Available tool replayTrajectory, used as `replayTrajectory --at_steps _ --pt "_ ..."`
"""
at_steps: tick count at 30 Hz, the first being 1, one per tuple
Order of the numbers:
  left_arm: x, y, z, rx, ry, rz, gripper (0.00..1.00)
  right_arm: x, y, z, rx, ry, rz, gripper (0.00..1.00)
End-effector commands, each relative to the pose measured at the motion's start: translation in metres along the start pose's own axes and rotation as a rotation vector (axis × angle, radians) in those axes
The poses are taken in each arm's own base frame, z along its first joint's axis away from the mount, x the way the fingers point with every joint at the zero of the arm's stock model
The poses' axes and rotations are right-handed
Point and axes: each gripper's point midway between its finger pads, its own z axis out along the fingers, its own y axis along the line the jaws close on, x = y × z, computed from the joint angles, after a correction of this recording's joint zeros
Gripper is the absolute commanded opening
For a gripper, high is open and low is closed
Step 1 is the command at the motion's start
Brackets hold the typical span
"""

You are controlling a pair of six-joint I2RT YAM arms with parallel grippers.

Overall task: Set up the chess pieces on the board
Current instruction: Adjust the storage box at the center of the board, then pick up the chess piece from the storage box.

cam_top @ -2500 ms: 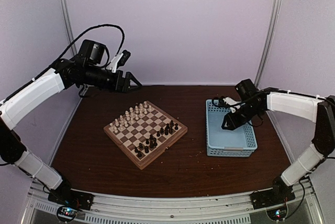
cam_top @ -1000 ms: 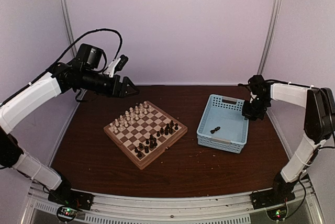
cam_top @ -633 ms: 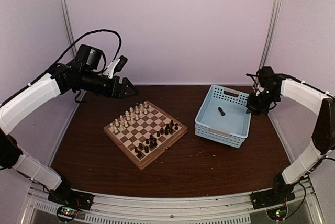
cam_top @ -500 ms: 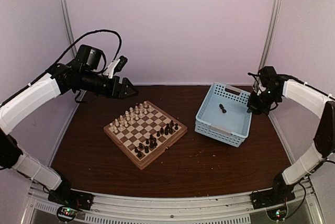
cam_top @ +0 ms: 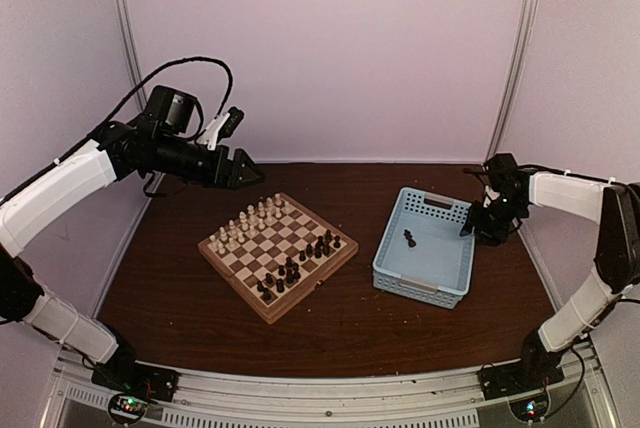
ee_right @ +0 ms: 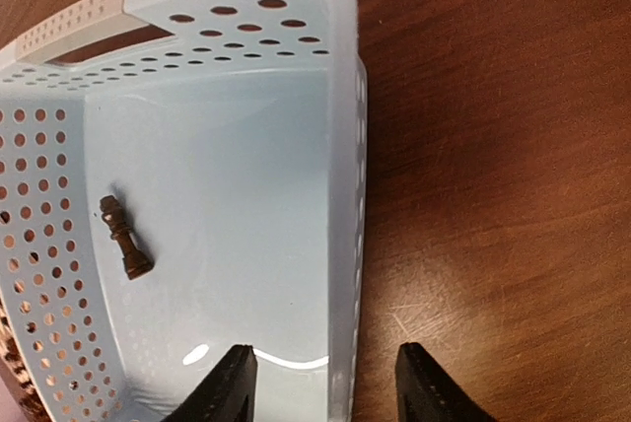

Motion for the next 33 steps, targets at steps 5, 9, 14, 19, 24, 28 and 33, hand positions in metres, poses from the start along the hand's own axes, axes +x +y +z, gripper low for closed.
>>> replayTrajectory --at_steps 5,9,14,19,24,28,33 --pt "-0.004 0.001 0.002 -0.002 -0.016 0.014 0.78 -0.032 -0.004 -0.055 0.103 -0.204 -0.230 0.55" --pt "-0.004 0.003 0.006 -0.004 -0.009 0.011 0.78 -0.033 0.022 -0.077 0.073 -0.262 -0.347 0.49" --pt "-0.007 0.001 0.010 0.007 -0.003 0.004 0.78 -0.019 0.070 -0.067 -0.032 -0.251 -0.451 0.42" --pt "-0.009 0.001 0.009 0.005 -0.010 0.006 0.78 -0.011 0.105 -0.033 -0.025 -0.190 -0.547 0.41" --pt "-0.010 0.003 0.004 -0.019 -0.018 0.015 0.78 -0.016 0.121 0.004 0.017 -0.149 -0.582 0.41" --pt "-0.010 0.005 0.001 -0.036 -0.017 0.022 0.78 -0.018 0.121 0.032 0.061 -0.113 -0.589 0.44" --pt "-0.008 0.007 -0.001 -0.051 -0.019 0.025 0.78 -0.011 0.124 0.061 0.055 -0.061 -0.601 0.44"
